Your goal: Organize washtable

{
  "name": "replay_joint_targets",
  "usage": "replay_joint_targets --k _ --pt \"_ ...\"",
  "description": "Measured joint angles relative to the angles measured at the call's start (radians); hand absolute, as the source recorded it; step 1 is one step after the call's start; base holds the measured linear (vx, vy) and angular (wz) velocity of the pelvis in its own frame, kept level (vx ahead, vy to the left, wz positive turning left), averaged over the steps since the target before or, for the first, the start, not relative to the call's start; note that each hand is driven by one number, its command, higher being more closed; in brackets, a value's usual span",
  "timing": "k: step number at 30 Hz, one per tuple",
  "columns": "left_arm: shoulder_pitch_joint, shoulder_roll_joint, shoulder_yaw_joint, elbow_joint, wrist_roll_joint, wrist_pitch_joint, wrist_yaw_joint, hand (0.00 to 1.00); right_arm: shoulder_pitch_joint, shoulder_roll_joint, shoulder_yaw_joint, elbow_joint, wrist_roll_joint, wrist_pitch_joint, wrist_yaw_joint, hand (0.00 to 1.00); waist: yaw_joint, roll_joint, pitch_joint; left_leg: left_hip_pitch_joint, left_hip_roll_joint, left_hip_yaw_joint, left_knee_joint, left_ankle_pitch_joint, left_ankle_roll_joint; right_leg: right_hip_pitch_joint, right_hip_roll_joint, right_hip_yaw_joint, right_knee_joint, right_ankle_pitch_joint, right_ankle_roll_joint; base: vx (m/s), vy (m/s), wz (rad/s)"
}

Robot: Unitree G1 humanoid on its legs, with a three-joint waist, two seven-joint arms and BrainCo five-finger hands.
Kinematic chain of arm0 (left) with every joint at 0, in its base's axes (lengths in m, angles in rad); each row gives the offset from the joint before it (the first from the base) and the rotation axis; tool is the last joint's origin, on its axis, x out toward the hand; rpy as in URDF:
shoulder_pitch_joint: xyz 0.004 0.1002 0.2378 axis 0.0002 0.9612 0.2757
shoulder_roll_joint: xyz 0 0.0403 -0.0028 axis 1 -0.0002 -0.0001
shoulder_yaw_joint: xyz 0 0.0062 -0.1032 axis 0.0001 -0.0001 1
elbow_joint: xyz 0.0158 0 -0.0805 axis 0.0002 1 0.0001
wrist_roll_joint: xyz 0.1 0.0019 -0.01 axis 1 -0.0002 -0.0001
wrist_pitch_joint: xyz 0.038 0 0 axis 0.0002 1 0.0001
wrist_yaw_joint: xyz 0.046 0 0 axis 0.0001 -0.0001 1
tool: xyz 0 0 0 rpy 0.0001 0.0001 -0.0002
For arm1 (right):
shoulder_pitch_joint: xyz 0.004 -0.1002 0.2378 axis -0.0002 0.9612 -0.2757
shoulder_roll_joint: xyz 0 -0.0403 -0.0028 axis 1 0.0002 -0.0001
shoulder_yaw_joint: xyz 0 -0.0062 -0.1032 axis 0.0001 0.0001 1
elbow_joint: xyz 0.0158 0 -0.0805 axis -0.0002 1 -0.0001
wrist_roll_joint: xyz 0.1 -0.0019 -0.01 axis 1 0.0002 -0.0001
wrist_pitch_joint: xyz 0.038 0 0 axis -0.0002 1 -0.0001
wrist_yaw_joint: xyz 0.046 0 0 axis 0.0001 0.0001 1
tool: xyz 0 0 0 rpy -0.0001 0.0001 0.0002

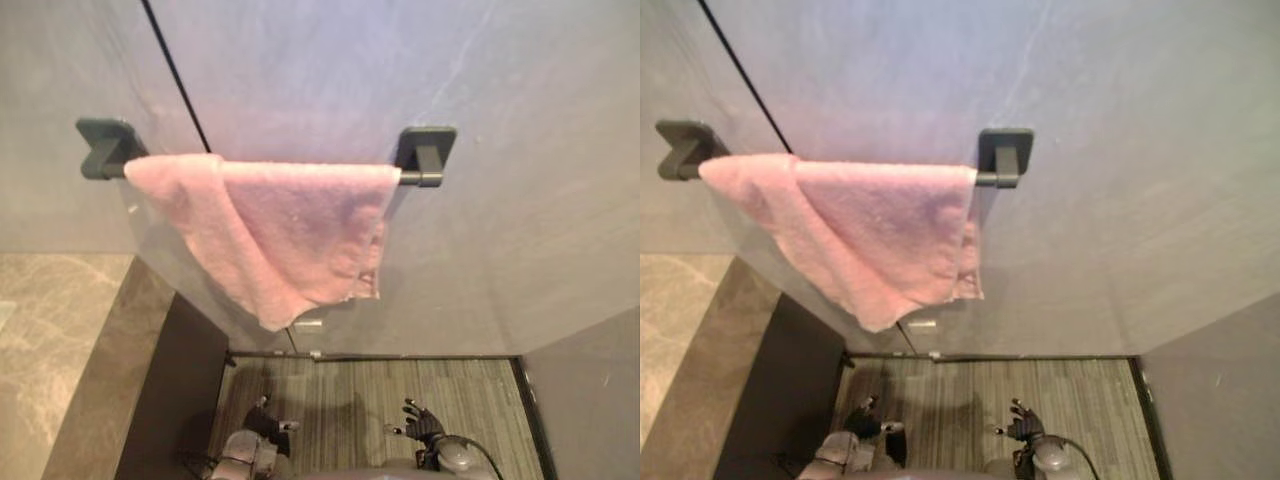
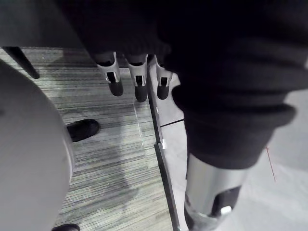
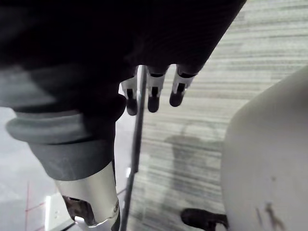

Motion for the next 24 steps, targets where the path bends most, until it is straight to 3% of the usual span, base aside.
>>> replay_joint_targets --k 2,4,5,7,8,9,10,11,12,13,16,17,18,19,20,21,22,24 --pt "0.004 0.0 0.004 -0.016 -0.005 0.0 0.01 0.0 -0.015 -0.008 -0.003 0.014 -0.008 0.0 -0.003 0.0 0.001 0.004 0.008 -0.045 -0.005 0.007 0.054 0.003 0.004 -0.015 -0.002 -0.018 0.026 -0.01 -0.005 -0.04 -0.042 0.32" --pt "0.007 -0.002 0.004 -0.026 -0.006 -0.001 0.012 0.0 -0.033 -0.021 -0.008 0.033 -0.033 0.0 -0.003 0.0 -0.005 0.009 0.012 -0.045 -0.013 0.015 -0.012 0.079 0.033 -0.035 -0.032 -0.056 0.031 -0.01 -0.019 -0.03 -0.007 0.47" --pt "-0.006 -0.008 0.02 -0.032 -0.006 0.0 0.009 0.0 -0.038 -0.016 -0.03 0.042 -0.031 0.0 -0.003 0.0 -0.009 0.004 0.029 -0.088 0.021 0.114 0.204 -0.065 0.051 -0.04 -0.039 -0.087 0.037 -0.009 -0.023 -0.02 -0.001 0.49" --pt "0.005 -0.015 0.042 -0.036 -0.006 0.0 0.011 0.0 -0.037 -0.017 -0.052 0.037 -0.031 0.0 -0.008 0.0 -0.009 0.015 0.029 -0.111 0.092 0.229 0.463 -0.173 0.072 -0.03 -0.043 -0.114 0.054 -0.009 -0.023 0.03 -0.024 0.43" --pt "0.002 -0.024 0.041 -0.037 -0.006 0.0 0.01 0.0 -0.032 -0.025 -0.06 0.024 -0.031 -0.001 -0.01 0.0 -0.018 0.03 0.027 -0.111 0.122 0.281 0.523 -0.176 0.074 -0.029 -0.042 -0.154 0.078 -0.009 -0.024 0.04 -0.001 0.67" --pt "0.0 -0.027 0.039 -0.042 -0.005 -0.001 0.01 0.0 -0.033 -0.034 -0.067 0.02 -0.031 -0.001 -0.012 0.0 -0.025 0.042 0.027 -0.122 0.118 0.305 0.525 -0.165 0.092 -0.03 -0.034 -0.174 0.1 -0.01 -0.025 0.01 -0.012 1.1" --pt "-0.001 -0.04 0.027 -0.057 -0.005 -0.002 0.01 0.0 -0.031 -0.036 -0.087 0.02 -0.032 -0.001 -0.019 0.0 -0.036 0.06 0.031 -0.118 0.121 0.319 0.479 -0.136 0.141 -0.091 -0.032 -0.18 0.186 -0.02 -0.052 -0.1 -0.029 1.27" --pt "-0.014 -0.039 0.043 -0.045 0.0 0.0 0.01 0.0 -0.036 -0.038 -0.086 0.034 -0.032 -0.003 -0.02 0.0 -0.044 0.044 0.015 -0.079 0.104 0.297 0.382 -0.155 0.109 -0.098 0.008 -0.172 -0.008 0.009 -0.1 -0.1 -0.046 1.26" --pt "-0.025 -0.032 0.051 -0.033 0.002 0.001 0.01 0.0 -0.037 -0.031 -0.086 0.036 -0.031 -0.004 -0.02 0.0 -0.054 0.048 0.022 -0.076 0.129 0.325 0.46 -0.204 0.097 -0.076 0.014 -0.192 -0.049 0.079 -0.066 -0.14 -0.046 1.03" --pt "-0.012 -0.03 0.038 -0.024 0.003 0.005 0.007 0.0 -0.038 -0.029 -0.107 0.029 -0.025 -0.006 -0.022 0.0 -0.052 0.064 0.024 -0.052 0.19 0.39 0.543 -0.215 0.079 -0.065 0.026 -0.249 -0.04 0.099 -0.081 0.01 -0.008 1.02" --pt "-0.021 -0.049 0.007 -0.026 0.004 0.004 -0.004 0.0 -0.007 -0.056 -0.165 0.024 -0.023 -0.002 -0.026 0.0 -0.082 0.064 0.026 0.001 0.147 0.465 0.424 -0.138 0.098 -0.086 -0.029 -0.363 0.064 0.092 -0.086 0.04 0.031 1.17" --pt "-0.023 -0.057 -0.011 -0.031 0.004 0.003 -0.009 0.0 0.016 -0.072 -0.166 0.026 -0.023 0.001 -0.025 0.0 -0.083 0.09 0.022 0.018 0.14 0.463 0.341 -0.12 0.087 -0.133 -0.003 -0.368 0.035 0.068 -0.077 -0.05 -0.001 1.11" --pt "-0.023 -0.036 -0.013 -0.031 0.005 0.001 -0.01 0.0 0.026 -0.058 -0.162 0.026 -0.023 0.001 -0.026 0.0 -0.081 0.063 0.011 0.037 0.117 0.479 0.329 -0.13 0.077 -0.12 -0.023 -0.373 -0.069 0.16 -0.095 -0.05 -0.054 1.03" --pt "-0.03 -0.028 -0.016 -0.021 0.006 0.003 -0.011 0.0 0.03 -0.052 -0.167 0.03 -0.023 -0.002 -0.029 0.0 -0.088 0.067 0.026 0.048 0.16 0.519 0.376 -0.176 0.061 -0.094 -0.022 -0.413 -0.075 0.165 -0.079 0.01 -0.041 0.79" --pt "-0.038 -0.024 -0.041 -0.019 0.006 0.002 -0.013 0.0 0.032 -0.055 -0.181 0.039 -0.022 0.001 -0.038 0.0 -0.089 0.079 0.021 0.067 0.198 0.574 0.37 -0.164 0.041 -0.092 -0.02 -0.439 -0.066 0.169 -0.085 0.04 0.008 0.85" --pt "-0.047 -0.028 -0.056 -0.021 0.007 0.0 -0.014 0.0 0.033 -0.052 -0.197 0.044 -0.022 0.001 -0.044 0.0 -0.089 0.079 0.021 0.097 0.202 0.613 0.315 -0.11 0.009 -0.085 -0.03 -0.462 -0.068 0.168 -0.084 0.04 0.076 0.66" --pt "-0.051 -0.03 -0.062 -0.021 0.007 0.0 -0.014 0.0 0.035 -0.051 -0.197 0.044 -0.022 0.001 -0.045 0.0 -0.092 0.081 0.021 0.099 0.197 0.613 0.301 -0.101 -0.003 -0.08 -0.035 -0.478 -0.069 0.168 -0.083 0.04 0.137 0.6" --pt "-0.052 -0.024 -0.084 -0.02 0.016 0.0 -0.015 0.0 0.039 -0.051 -0.205 0.044 -0.022 0.002 -0.047 0.0 -0.09 0.077 0.018 0.116 0.172 0.632 0.271 -0.101 -0.002 -0.051 -0.052 -0.509 -0.084 0.179 -0.066 0.0 0.186 0.5"
